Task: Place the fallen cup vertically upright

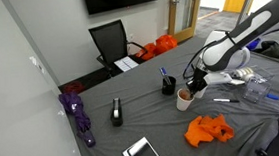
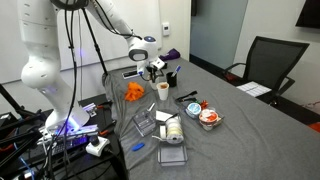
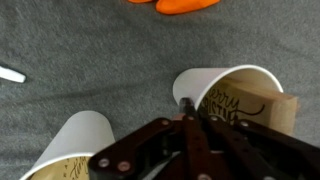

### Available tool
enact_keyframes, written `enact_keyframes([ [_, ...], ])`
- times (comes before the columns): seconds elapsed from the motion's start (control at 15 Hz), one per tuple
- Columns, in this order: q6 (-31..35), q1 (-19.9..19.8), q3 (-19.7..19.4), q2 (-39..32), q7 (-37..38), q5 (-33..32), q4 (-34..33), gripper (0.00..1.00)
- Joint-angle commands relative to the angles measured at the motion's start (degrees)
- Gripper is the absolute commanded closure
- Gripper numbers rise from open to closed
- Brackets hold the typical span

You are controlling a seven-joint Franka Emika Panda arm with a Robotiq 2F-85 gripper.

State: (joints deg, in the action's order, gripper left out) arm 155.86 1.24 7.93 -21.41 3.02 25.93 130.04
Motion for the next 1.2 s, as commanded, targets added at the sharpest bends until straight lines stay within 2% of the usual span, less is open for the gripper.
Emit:
enact_keyframes([
  [0.0,1.6,0.1,0.2,-0.5,2.1,-0.3,-0.1,0.70],
  [0.53,-0.3,-1.1,1.3,2.6,1.2,1.1,0.1,0.16],
  [0.67,-1.1,-0.4,1.0,3.4,1.6,-0.1,0.3,0.03],
  [1.13,-3.6,-0.6,2.8,8.0,-1.4,1.1,1.1,0.00],
])
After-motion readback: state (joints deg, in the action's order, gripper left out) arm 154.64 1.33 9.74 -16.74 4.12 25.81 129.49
